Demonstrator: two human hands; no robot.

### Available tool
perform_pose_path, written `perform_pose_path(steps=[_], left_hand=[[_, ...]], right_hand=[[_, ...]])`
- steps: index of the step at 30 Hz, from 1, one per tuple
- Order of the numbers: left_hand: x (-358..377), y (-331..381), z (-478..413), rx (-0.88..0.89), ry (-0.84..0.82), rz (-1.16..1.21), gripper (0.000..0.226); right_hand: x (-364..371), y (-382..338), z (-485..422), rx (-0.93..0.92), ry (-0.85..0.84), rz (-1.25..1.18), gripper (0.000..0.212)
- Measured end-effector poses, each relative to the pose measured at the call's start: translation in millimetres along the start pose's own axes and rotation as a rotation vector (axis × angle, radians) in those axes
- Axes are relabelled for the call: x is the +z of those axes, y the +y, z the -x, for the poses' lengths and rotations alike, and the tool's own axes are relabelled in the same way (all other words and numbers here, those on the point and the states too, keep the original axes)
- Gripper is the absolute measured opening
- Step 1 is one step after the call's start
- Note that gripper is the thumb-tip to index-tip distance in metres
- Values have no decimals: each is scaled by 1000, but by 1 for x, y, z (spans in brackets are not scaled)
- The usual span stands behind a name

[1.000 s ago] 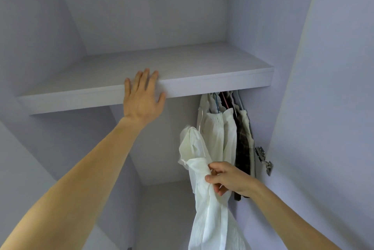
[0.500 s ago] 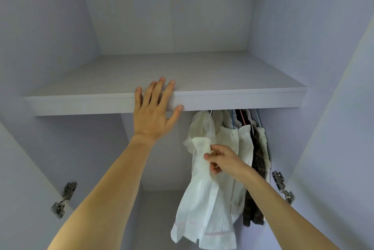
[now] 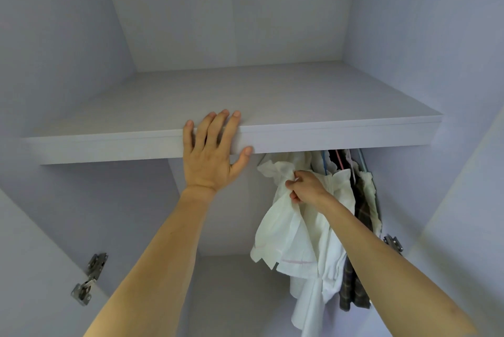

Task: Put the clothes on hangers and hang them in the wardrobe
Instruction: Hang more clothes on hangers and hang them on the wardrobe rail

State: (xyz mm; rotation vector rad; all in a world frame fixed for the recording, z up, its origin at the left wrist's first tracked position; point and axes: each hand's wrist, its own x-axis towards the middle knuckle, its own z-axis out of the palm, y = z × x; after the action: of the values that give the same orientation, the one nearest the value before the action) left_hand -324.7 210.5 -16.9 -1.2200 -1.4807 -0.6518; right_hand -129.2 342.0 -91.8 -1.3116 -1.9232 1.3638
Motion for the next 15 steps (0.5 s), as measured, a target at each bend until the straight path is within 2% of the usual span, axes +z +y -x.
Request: perform_pose_path(steps=[5,9,13,15], left_hand=[[1,0,0,-1,1,-4,64],[0,0,-1,-5,3,-8,63],[1,-2,0,-5,-11,-7,64],[1,-2,-1,-12,-20,-1,64]], right_hand=[[-10,6,-3,67,33,94,17],[-21,15,2,112,132,260,21],[-30,22,-1,146,279,241,22],[-32,24,-2,155,279,237,24]])
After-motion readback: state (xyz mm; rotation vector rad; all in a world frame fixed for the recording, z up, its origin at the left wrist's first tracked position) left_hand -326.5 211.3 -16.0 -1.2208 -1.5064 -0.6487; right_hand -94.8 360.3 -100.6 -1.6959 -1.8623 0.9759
